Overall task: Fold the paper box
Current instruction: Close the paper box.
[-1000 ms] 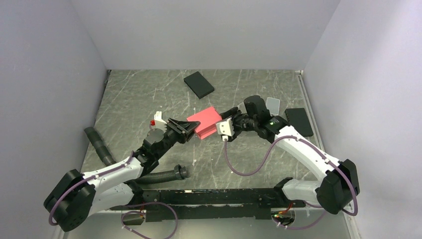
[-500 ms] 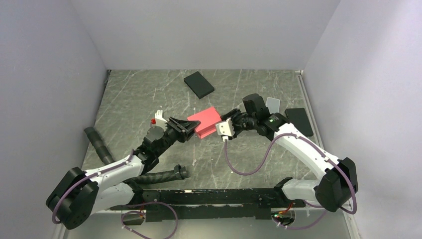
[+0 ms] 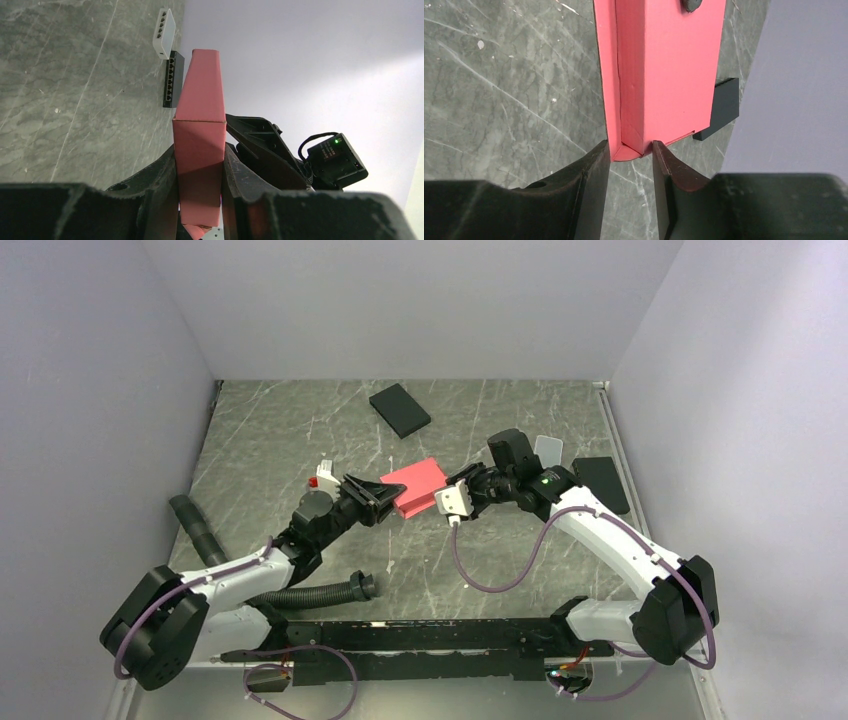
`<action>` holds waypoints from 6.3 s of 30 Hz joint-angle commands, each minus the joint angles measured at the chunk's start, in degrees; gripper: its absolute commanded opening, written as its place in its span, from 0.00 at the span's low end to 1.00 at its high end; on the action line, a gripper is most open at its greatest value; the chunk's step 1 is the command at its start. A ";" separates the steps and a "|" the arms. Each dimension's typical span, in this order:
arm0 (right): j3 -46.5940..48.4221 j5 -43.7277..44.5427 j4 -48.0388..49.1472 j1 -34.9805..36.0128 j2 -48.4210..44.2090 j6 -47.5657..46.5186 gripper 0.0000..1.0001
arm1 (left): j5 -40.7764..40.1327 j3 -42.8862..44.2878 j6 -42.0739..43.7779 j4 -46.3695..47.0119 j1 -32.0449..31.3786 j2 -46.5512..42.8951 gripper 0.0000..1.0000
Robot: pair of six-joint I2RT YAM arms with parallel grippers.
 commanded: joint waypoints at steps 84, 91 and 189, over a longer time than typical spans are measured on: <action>-3.60 -3.41 11.29 -3.23 -6.47 25.25 0.00 | 12.78 2.16 2.63 6.77 2.38 1.10 0.00; -3.26 -1.92 14.64 -3.20 -6.36 32.05 0.00 | 13.59 2.26 3.00 7.20 2.38 1.50 0.00; 3.57 -5.03 3.20 -2.43 -0.93 19.10 0.93 | 49.72 21.52 27.18 -15.42 4.15 13.47 0.00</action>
